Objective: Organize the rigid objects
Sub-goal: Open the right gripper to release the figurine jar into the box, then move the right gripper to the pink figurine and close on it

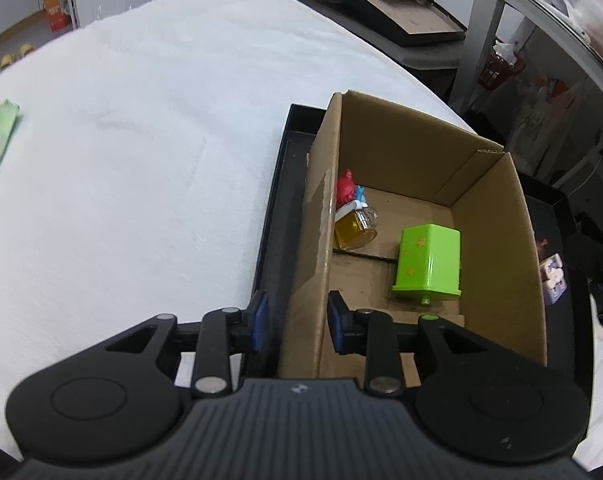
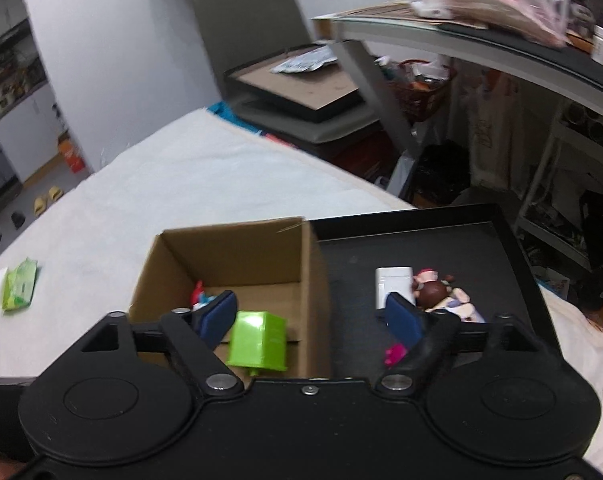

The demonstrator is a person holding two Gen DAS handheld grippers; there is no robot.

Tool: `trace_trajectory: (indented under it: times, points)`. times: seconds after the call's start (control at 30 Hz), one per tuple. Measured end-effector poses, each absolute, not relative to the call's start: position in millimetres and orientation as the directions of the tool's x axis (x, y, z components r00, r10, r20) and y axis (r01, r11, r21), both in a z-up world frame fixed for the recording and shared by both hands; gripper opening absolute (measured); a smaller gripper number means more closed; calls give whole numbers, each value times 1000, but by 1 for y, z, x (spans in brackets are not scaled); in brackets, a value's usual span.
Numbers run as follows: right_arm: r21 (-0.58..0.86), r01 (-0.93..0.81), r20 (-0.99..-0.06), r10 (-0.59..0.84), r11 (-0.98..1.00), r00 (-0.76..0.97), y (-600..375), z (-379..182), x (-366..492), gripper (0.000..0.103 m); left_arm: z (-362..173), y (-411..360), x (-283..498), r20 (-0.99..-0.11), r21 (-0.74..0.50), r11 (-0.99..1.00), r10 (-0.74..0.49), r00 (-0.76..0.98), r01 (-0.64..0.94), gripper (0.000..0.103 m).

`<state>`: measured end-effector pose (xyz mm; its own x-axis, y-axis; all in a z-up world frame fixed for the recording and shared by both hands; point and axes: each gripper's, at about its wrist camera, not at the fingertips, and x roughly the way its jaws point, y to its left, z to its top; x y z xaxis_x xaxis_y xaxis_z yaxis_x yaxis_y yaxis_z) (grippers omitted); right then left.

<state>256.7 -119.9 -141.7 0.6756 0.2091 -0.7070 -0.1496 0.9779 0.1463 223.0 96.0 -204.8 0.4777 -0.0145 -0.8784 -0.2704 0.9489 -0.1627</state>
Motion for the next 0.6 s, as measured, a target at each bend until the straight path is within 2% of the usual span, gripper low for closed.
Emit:
trace_trajectory:
  times: [0.23,0.5,0.6]
  points:
    - [197,-100,-708,212,975,674,-146,-156,255,84,-197,82,230,-889,-99,961,31,458,-257,43]
    - [228,-14,-710,176,973,682,-173,-172,262,84,-188,69,238,-886,-51,969,68,458,-243,61]
    - [249,7,-719,180,968,671,-182,-178,266,84,-186,65,242,-888,-36,969,82,453,-246,64]
